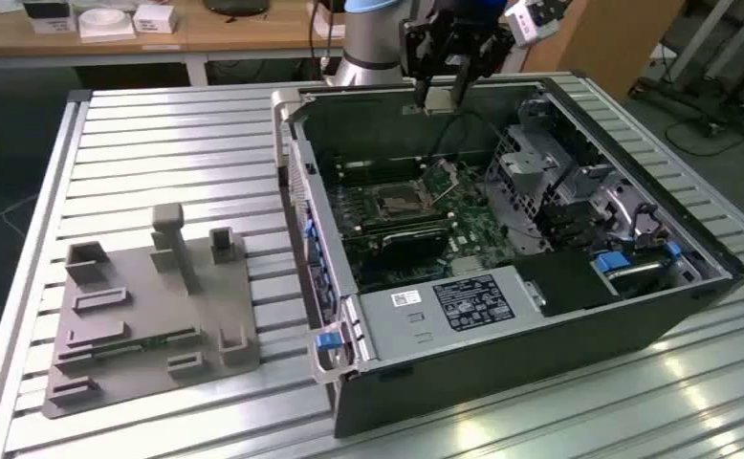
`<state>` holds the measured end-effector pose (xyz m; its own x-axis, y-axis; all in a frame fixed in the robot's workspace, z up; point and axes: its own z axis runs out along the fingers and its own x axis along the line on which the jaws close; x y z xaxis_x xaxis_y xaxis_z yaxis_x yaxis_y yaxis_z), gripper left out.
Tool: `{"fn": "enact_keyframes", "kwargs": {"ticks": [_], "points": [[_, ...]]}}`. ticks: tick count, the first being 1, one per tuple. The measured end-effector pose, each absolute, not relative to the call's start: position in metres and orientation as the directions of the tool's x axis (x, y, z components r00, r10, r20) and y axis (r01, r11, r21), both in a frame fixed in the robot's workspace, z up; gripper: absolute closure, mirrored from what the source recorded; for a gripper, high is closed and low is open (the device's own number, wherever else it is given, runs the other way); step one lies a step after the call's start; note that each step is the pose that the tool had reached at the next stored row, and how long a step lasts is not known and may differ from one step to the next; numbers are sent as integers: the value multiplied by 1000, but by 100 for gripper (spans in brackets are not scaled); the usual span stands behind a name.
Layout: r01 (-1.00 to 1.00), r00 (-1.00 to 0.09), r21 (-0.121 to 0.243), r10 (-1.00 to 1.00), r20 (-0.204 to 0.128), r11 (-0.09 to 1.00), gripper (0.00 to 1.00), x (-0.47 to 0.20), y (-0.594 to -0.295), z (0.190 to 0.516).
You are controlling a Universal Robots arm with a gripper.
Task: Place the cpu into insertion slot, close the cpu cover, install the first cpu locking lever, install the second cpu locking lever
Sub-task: 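Place the cpu into insertion slot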
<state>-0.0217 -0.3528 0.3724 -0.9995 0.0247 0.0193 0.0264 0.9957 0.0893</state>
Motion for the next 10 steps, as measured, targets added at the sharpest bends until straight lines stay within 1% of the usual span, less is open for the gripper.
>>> {"fn": "enact_keyframes", "kwargs": {"ticks": [10], "points": [[26, -1000, 89, 25, 19, 996, 46, -22, -353, 372]]}}
